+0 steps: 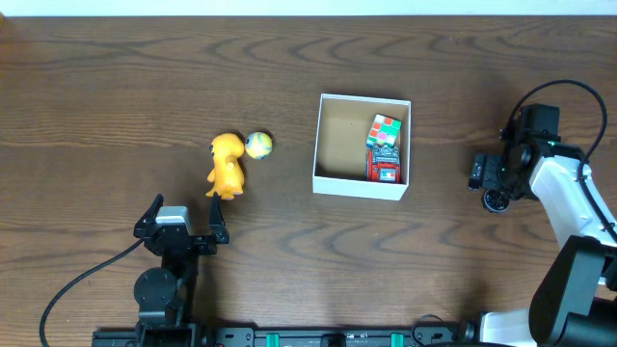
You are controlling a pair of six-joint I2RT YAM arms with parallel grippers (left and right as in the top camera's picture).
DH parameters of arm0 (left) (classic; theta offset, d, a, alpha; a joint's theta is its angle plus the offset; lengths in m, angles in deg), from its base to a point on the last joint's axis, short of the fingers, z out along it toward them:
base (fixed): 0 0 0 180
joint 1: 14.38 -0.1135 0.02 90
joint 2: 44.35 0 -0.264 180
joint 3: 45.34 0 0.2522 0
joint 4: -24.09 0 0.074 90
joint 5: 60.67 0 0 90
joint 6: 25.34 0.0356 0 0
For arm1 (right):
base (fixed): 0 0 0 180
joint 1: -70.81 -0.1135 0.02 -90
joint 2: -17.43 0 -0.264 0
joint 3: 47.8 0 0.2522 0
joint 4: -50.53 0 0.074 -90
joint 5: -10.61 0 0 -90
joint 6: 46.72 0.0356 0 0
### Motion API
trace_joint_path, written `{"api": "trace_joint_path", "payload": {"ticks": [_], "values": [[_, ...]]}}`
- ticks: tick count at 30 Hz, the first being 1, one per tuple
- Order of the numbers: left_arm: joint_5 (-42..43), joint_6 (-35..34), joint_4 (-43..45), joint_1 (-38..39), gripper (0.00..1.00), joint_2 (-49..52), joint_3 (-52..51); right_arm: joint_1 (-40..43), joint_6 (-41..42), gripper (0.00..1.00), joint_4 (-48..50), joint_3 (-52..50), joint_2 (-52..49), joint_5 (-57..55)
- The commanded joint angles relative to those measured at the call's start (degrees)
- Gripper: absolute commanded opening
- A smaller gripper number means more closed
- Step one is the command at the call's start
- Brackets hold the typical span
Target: Pack container
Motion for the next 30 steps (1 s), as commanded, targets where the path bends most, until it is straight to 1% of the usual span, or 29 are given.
{"api": "trace_joint_path", "payload": {"ticks": [1,7,15,21,24,30], "values": [[-0.66,0.37,-2.34,-0.28,0.98,-0.02,-0.81,0.31,1.18,0.96,0.24,-0.74,0.11,-0.55],[-0.66,0.37,-2.34,-0.28,0.98,-0.02,-0.81,0.37,1.18,0.95,0.44,-1.14,0.09,-0.57],[-0.66,0.37,-2.34,-0.28,0.98,-0.02,-0.81,0.48,0.13,0.95,4.66,-5.9,0.09,-1.27],[-0.66,0.37,-2.34,-0.28,0.98,-0.02,-0.81,0.5,-1.14,0.91,7.02,-7.52,0.09,-1.25],[-0.66,0.37,-2.34,-0.28,0.98,-0.02,-0.81,0.59,-2.49,0.87,7.67,-7.52,0.09,-1.31],[-0.66,0.37,-2.34,-0.28,0.98,-0.02,-0.81,2.71,-2.47,0.86,9.16,-8.02,0.04,-0.85]]}}
